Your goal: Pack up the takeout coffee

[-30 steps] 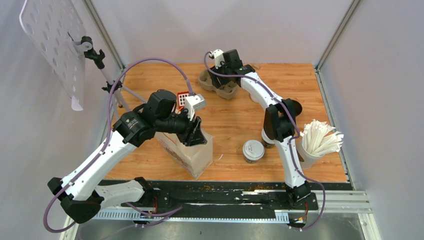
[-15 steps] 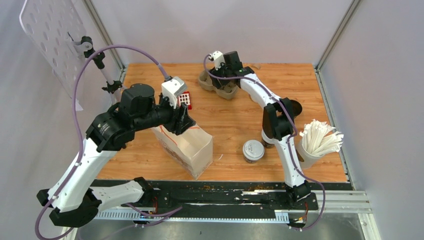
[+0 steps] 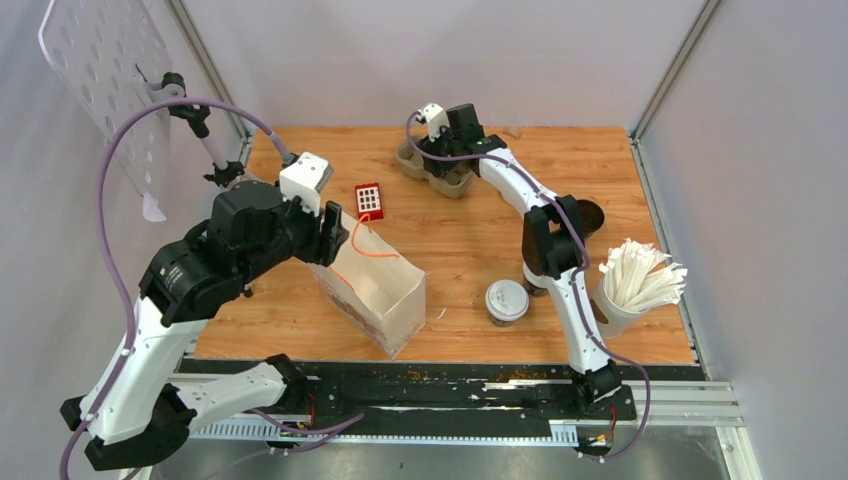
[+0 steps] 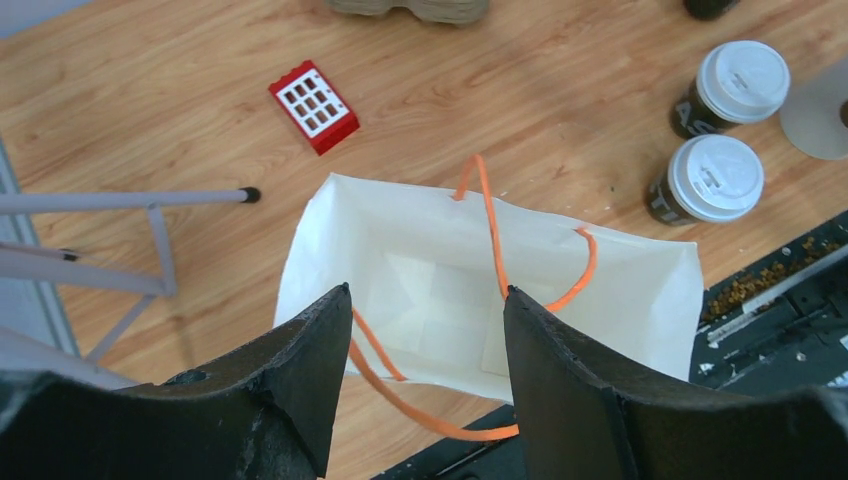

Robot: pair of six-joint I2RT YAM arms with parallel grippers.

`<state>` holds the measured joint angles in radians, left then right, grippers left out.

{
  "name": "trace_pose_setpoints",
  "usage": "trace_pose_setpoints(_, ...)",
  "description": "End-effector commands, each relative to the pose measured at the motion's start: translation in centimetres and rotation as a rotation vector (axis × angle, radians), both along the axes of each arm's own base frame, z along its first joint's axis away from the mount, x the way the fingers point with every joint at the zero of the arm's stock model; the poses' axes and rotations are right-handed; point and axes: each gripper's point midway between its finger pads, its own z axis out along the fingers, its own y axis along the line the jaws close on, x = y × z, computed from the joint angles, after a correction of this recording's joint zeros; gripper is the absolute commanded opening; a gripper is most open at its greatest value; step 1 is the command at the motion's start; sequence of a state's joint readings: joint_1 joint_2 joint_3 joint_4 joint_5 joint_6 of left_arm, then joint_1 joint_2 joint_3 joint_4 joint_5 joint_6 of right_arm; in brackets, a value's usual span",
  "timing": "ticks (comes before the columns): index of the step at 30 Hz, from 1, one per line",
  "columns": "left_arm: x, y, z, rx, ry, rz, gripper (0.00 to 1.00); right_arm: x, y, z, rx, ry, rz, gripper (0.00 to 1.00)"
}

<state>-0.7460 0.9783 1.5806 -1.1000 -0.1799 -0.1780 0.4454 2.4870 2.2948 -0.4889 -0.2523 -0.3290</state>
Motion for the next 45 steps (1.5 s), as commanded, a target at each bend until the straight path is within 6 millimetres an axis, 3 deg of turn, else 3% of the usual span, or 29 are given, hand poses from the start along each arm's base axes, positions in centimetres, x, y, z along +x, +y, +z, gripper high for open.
trace_pose_setpoints(1, 0.1, 2.1, 1.5, -0.002, -0.058, 0.086, 0.65, 1.0, 0.3, 1.9, 0.028, -0.059, 0.029, 0.49)
trace_pose_setpoints(8, 0.2, 2.3, 0.6, 0.024, -0.046, 0.096, 0.66, 1.0, 0.2, 4.6, 0.09, -0.078, 0.051, 0.52)
trace_pose_setpoints(16, 0.2, 2.6, 0.5, 0.034, -0.051, 0.103, 0.66, 0.9, 0.4, 5.4, 0.105, -0.089, 0.065, 0.56)
trace_pose_setpoints(18, 0.1, 2.7, 0.4, 0.037, -0.052, 0.105, 0.66, 0.8, 0.5, 5.3, 0.109, -0.083, 0.074, 0.57)
trace_pose_setpoints(22, 0.2, 2.8, 0.3, 0.04, -0.053, 0.111, 0.66, 0.7, 0.6, 5.2, 0.107, -0.081, 0.08, 0.49)
trace_pose_setpoints(29, 0.2, 2.9, 0.1, 0.043, -0.052, 0.114, 0.66, 1.0, 0.5, 5.6, 0.105, -0.1, 0.074, 0.5)
trace_pose_setpoints(45, 0.4, 3.0, -0.1, 0.057, -0.061, 0.12, 0.66, 1.6, 0.5, 4.0, 0.08, -0.107, 0.076, 0.43)
